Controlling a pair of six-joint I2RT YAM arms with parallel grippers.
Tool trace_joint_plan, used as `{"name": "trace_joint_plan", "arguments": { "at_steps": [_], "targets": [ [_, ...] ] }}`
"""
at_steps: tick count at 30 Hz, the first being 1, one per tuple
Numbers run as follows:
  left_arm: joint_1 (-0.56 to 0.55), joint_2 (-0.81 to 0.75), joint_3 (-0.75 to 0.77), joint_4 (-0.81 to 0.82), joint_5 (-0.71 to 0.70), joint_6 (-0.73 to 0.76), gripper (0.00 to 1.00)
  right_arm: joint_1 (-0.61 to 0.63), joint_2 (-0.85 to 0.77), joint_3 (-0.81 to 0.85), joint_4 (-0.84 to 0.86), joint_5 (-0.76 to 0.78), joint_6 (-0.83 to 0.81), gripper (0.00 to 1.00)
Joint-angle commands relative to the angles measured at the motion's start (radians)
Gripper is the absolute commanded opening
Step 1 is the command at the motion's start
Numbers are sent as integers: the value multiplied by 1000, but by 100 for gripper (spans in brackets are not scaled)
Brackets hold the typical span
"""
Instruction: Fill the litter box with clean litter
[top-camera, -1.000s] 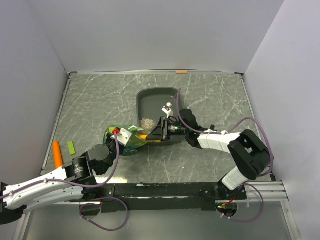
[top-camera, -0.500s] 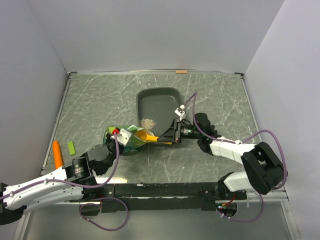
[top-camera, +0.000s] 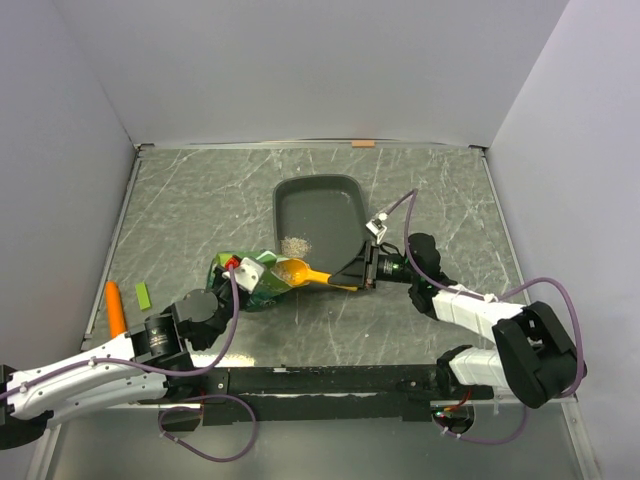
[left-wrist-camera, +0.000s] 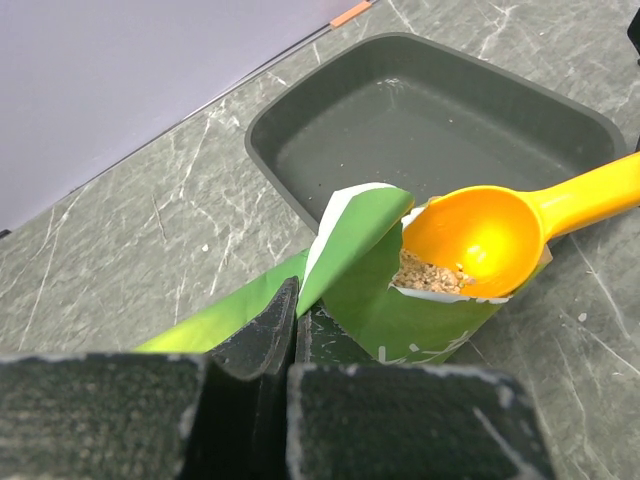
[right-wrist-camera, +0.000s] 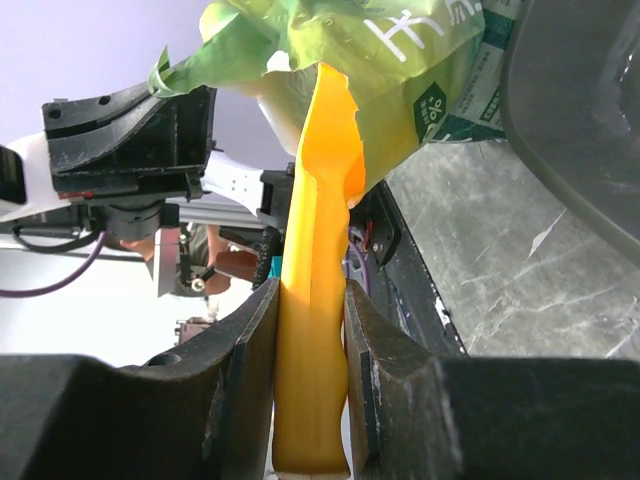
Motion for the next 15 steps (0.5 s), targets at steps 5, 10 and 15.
{"name": "trace_joint_plan", "arguments": {
  "at_steps": [5, 10, 15],
  "targets": [
    [2, 18, -13, 48, -2, 2, 1, -71, -76, -66, 129, -82, 59, 0],
    [2, 25, -16, 56, -14, 7, 1, -97, -136, -97, 100, -106, 56, 0],
    [2, 34, -16, 59, -23, 8, 1, -130, -225, -115, 19, -120, 35, 0]
  ]
}}
